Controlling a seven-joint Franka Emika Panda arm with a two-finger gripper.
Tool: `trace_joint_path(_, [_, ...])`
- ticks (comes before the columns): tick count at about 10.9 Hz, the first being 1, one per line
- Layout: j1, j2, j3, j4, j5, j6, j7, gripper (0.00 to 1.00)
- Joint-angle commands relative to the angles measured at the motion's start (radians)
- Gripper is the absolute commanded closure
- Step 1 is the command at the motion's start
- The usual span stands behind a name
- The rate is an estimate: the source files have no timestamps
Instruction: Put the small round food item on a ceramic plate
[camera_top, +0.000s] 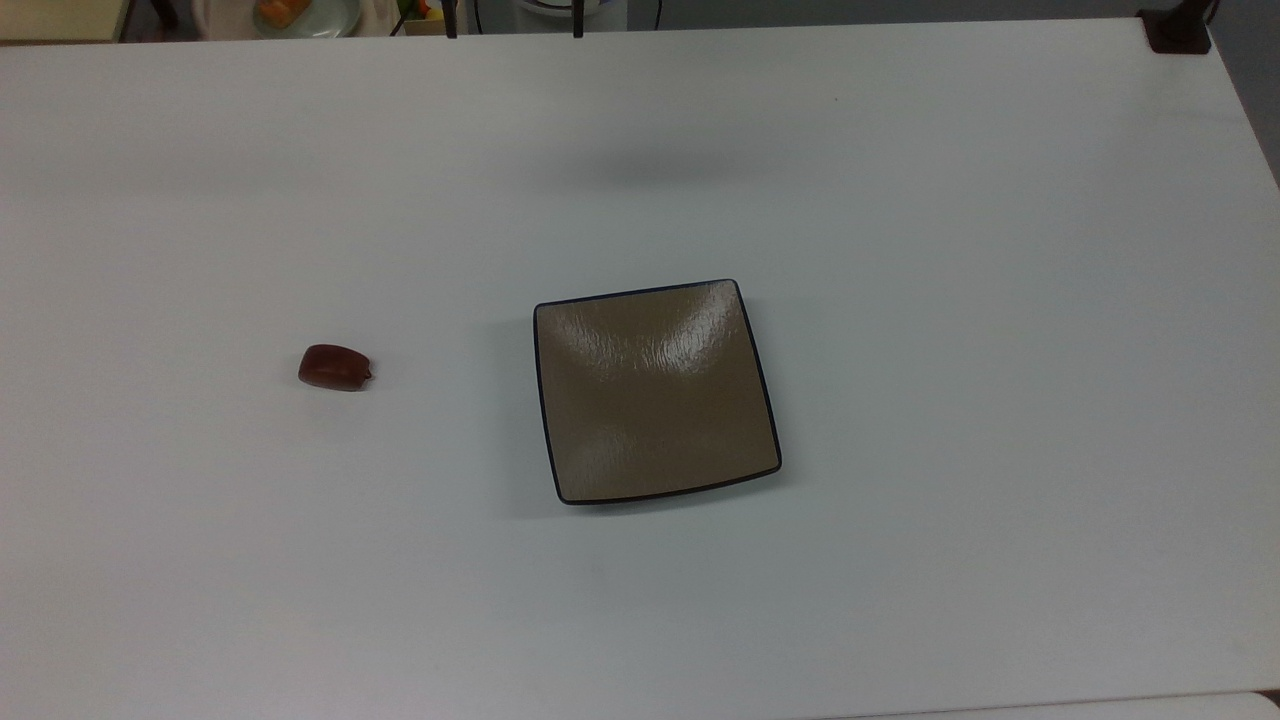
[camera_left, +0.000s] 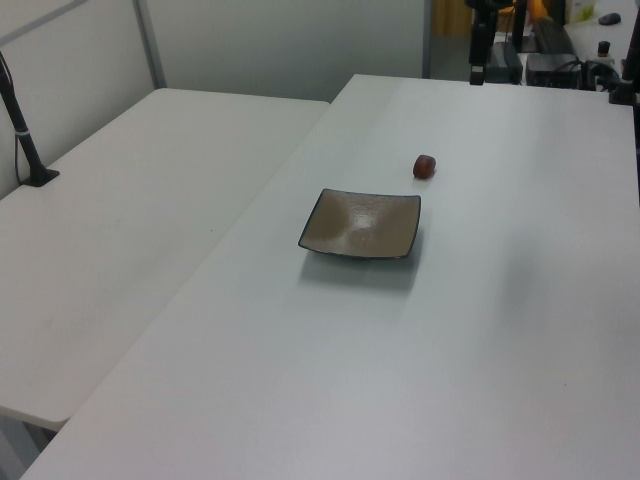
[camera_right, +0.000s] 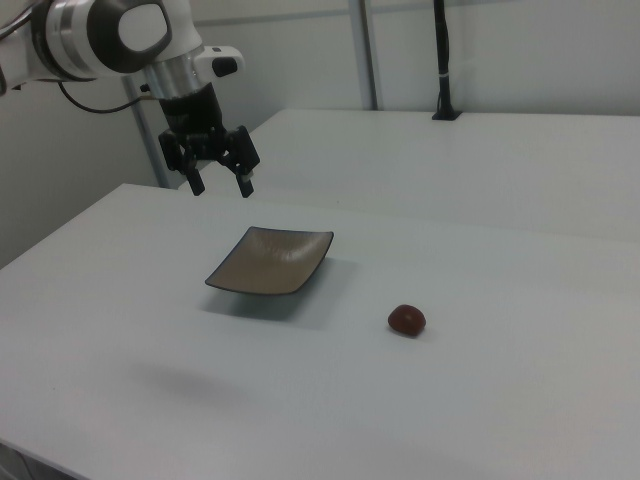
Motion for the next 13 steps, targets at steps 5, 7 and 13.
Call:
trace_joint_path(5, [0.007, 0.002, -0.004, 0.000, 0.004, -0.016, -0.025, 0.00])
trace_joint_path(7, [0.008, 0.008, -0.004, 0.000, 0.004, -0.013, -0.027, 0.00])
trace_joint_path(13, [-0.006, 0.027, -0.015, -0.037, -0.013, -0.015, -0.635, 0.00])
